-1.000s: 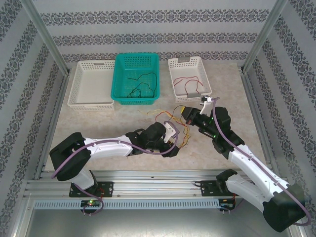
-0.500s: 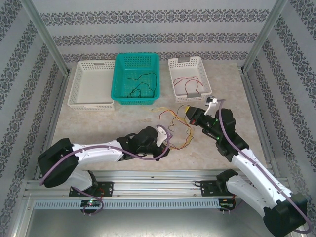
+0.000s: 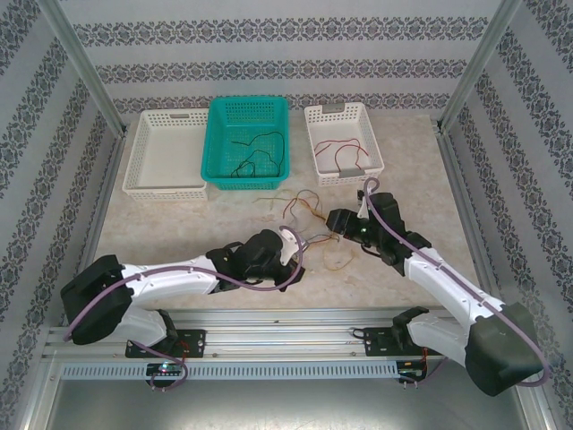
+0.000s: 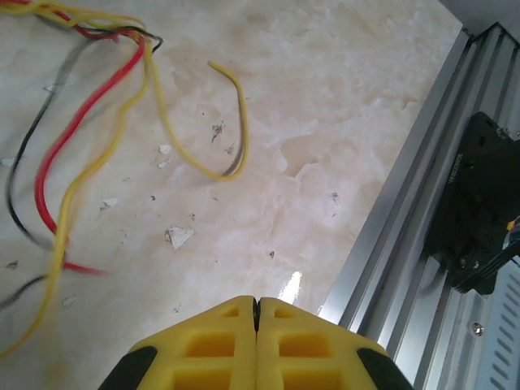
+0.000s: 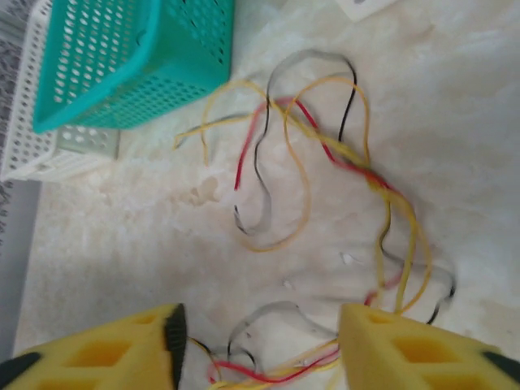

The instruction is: Untangle the cables

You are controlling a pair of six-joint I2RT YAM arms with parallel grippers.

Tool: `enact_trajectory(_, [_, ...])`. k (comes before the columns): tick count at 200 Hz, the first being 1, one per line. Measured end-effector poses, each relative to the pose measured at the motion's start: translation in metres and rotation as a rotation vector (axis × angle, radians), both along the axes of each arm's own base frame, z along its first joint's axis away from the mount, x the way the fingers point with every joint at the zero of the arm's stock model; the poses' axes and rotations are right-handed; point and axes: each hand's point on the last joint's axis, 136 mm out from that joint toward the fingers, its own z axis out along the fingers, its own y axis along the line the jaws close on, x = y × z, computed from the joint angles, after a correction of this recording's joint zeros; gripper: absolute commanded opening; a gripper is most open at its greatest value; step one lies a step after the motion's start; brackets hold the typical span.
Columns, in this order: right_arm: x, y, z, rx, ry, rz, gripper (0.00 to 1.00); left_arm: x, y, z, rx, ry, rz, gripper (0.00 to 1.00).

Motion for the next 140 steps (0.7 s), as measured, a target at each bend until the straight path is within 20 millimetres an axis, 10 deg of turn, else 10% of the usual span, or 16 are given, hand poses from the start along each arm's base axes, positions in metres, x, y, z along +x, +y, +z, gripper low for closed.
enact_trajectory(57, [-0.011, -0.013, -0.005, -0.066, 0.016, -0.016, 0.57, 0.004, 0.009, 0.017, -0.013, -0.032, 0.036, 0.19])
enact_trajectory(140, [-0.01, -0.01, -0.08, -0.032, 0.194, -0.084, 0.57, 0.008, 0.005, 0.021, -0.01, -0.023, 0.045, 0.2])
